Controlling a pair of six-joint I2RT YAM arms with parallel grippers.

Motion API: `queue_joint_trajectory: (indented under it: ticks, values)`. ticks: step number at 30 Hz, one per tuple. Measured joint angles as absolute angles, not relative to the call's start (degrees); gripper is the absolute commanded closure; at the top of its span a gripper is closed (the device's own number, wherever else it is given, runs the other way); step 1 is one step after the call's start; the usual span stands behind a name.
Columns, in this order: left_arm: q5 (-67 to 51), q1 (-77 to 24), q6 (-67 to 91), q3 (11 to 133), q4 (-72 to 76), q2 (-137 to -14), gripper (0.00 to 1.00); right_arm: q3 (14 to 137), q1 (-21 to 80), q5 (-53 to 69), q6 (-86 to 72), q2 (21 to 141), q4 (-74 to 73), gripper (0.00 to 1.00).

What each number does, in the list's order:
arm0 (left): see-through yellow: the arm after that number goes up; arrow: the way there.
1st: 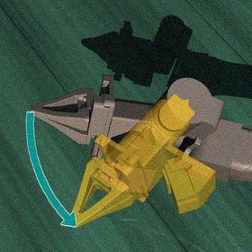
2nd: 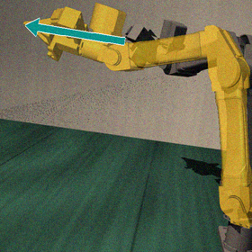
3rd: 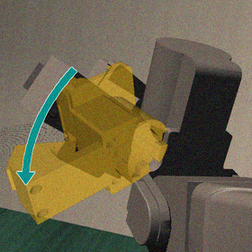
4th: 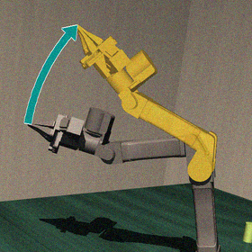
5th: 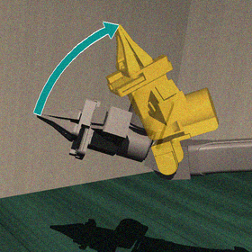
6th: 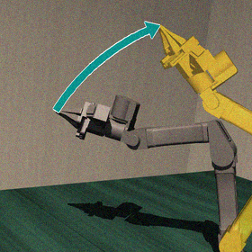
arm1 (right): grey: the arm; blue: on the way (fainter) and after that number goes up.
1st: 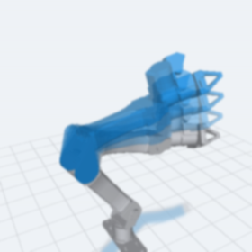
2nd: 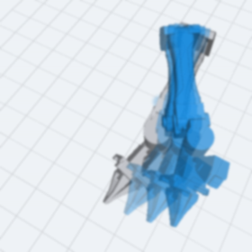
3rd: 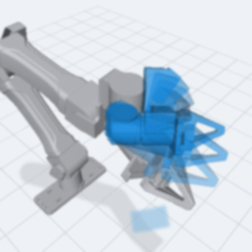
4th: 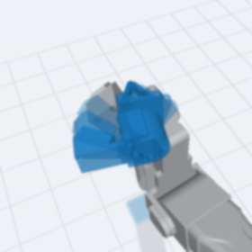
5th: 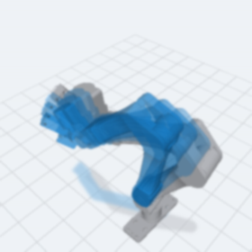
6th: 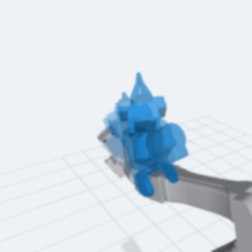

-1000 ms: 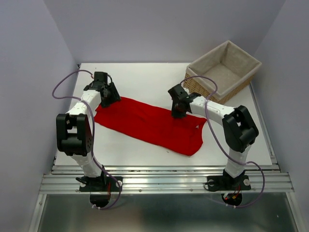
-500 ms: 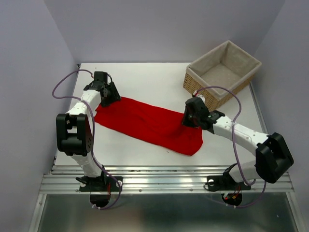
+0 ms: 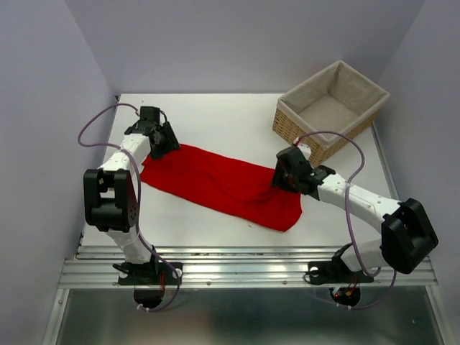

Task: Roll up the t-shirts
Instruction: Fold the T-shirt at the center of the board.

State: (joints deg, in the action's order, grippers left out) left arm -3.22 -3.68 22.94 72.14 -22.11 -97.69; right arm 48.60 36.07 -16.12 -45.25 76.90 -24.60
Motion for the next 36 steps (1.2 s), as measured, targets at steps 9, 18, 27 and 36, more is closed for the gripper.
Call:
queue_joint_trajectory:
  ticks: [9, 18, 27, 36]
  values:
    - [-3.2, -3.7, 22.9, 71.7, -22.1, -97.7, 0.31, 62.3, 37.3, -18.4, -41.1, 88.1, -27.9, 0.35]
    - [-3.4, -3.7, 23.0, 70.2, -21.4, -97.3, 0.31, 72.7, 42.6, -25.1, -34.3, 98.3, -35.8, 0.63]
    - [-3.7, -3.7, 23.0, 69.9, -21.3, -97.2, 0.31, 74.0, 43.2, -29.2, -34.3, 100.9, -41.3, 0.99]
    - [-4.1, -3.7, 23.0, 69.9, -21.1, -97.2, 0.31, 77.1, 43.2, -32.6, -35.8, 100.2, -41.6, 0.99]
